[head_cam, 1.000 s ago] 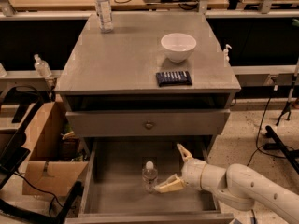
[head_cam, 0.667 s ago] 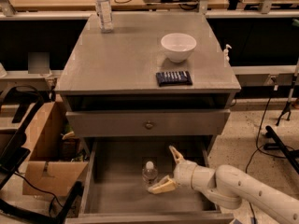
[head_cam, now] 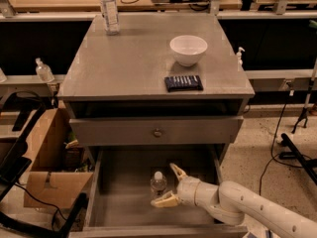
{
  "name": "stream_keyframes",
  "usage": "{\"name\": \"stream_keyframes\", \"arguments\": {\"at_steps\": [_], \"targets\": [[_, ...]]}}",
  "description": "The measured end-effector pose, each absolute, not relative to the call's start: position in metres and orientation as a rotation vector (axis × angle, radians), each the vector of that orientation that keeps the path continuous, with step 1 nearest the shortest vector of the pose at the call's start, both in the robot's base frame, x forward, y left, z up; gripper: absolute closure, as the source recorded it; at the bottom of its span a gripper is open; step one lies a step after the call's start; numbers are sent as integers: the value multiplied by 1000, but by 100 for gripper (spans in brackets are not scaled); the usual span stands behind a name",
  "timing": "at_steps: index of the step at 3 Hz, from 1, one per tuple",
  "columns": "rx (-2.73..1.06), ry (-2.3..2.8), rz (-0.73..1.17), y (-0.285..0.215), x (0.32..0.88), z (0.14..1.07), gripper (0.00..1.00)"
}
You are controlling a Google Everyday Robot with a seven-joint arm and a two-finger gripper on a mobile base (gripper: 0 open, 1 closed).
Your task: Pick water bottle from middle drawer and place on counter
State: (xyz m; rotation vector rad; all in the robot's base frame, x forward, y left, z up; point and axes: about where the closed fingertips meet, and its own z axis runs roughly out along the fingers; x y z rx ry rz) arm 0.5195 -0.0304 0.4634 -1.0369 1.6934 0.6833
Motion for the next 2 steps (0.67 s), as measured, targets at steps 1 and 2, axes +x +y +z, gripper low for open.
{"name": "stream_keyframes", "arguments": {"at_steps": [1, 2], "targets": [[-1014, 1680, 760, -16, 511, 463, 38], [-1010, 1662, 833, 3, 503, 478, 62]]}}
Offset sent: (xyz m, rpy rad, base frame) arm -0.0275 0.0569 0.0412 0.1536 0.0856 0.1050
